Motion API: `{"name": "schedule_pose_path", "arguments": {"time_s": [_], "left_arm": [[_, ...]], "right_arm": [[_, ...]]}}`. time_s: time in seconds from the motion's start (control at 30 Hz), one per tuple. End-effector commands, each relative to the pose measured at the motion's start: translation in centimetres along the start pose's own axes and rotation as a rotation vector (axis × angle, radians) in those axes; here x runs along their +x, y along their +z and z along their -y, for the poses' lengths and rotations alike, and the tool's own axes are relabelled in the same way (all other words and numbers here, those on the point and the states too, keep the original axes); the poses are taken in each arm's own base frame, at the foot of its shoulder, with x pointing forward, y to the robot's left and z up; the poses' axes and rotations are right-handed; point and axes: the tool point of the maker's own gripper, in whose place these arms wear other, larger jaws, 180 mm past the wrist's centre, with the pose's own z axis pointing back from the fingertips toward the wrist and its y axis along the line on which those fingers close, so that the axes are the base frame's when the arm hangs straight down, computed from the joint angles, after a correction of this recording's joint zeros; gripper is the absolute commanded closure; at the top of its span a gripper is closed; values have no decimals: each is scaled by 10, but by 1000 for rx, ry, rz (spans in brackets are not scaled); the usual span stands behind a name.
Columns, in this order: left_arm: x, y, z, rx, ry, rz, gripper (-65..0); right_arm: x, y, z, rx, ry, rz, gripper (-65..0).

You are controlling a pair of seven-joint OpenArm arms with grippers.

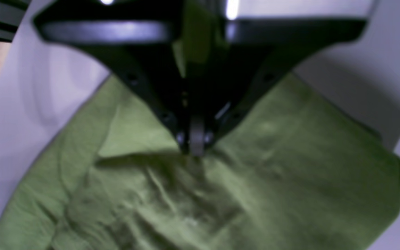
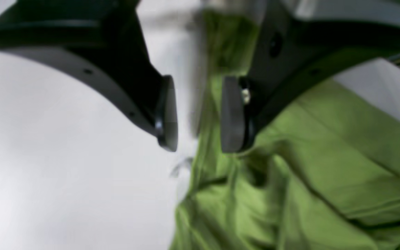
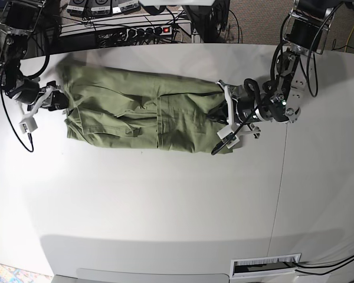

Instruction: Fold the T-shirt properly

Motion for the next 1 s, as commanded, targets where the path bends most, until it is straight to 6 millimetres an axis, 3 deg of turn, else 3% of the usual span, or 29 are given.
{"name": "schedule_pose_path", "arguments": {"time_s": [0.0,0.17,0.47,0.7,0.97], "left_arm": [[-33,4,-12,56,-18,-151,0],[-31,4,-11,52,-15,-140,0],[-31,3,-10,46,-19,-139,0],[-34,2,-6,37,-16,-142,0],[-33,2,-6,37,-17,-134,0]], "right_arm": [[18,8,3,6,5,62,-222],[11,1,2,46,-61,70,-222],[39,3,1,52,-38,124,-223],[37,3,9,4,-15,93,-223],[48,9,-32,239,-68,119,-287]]}}
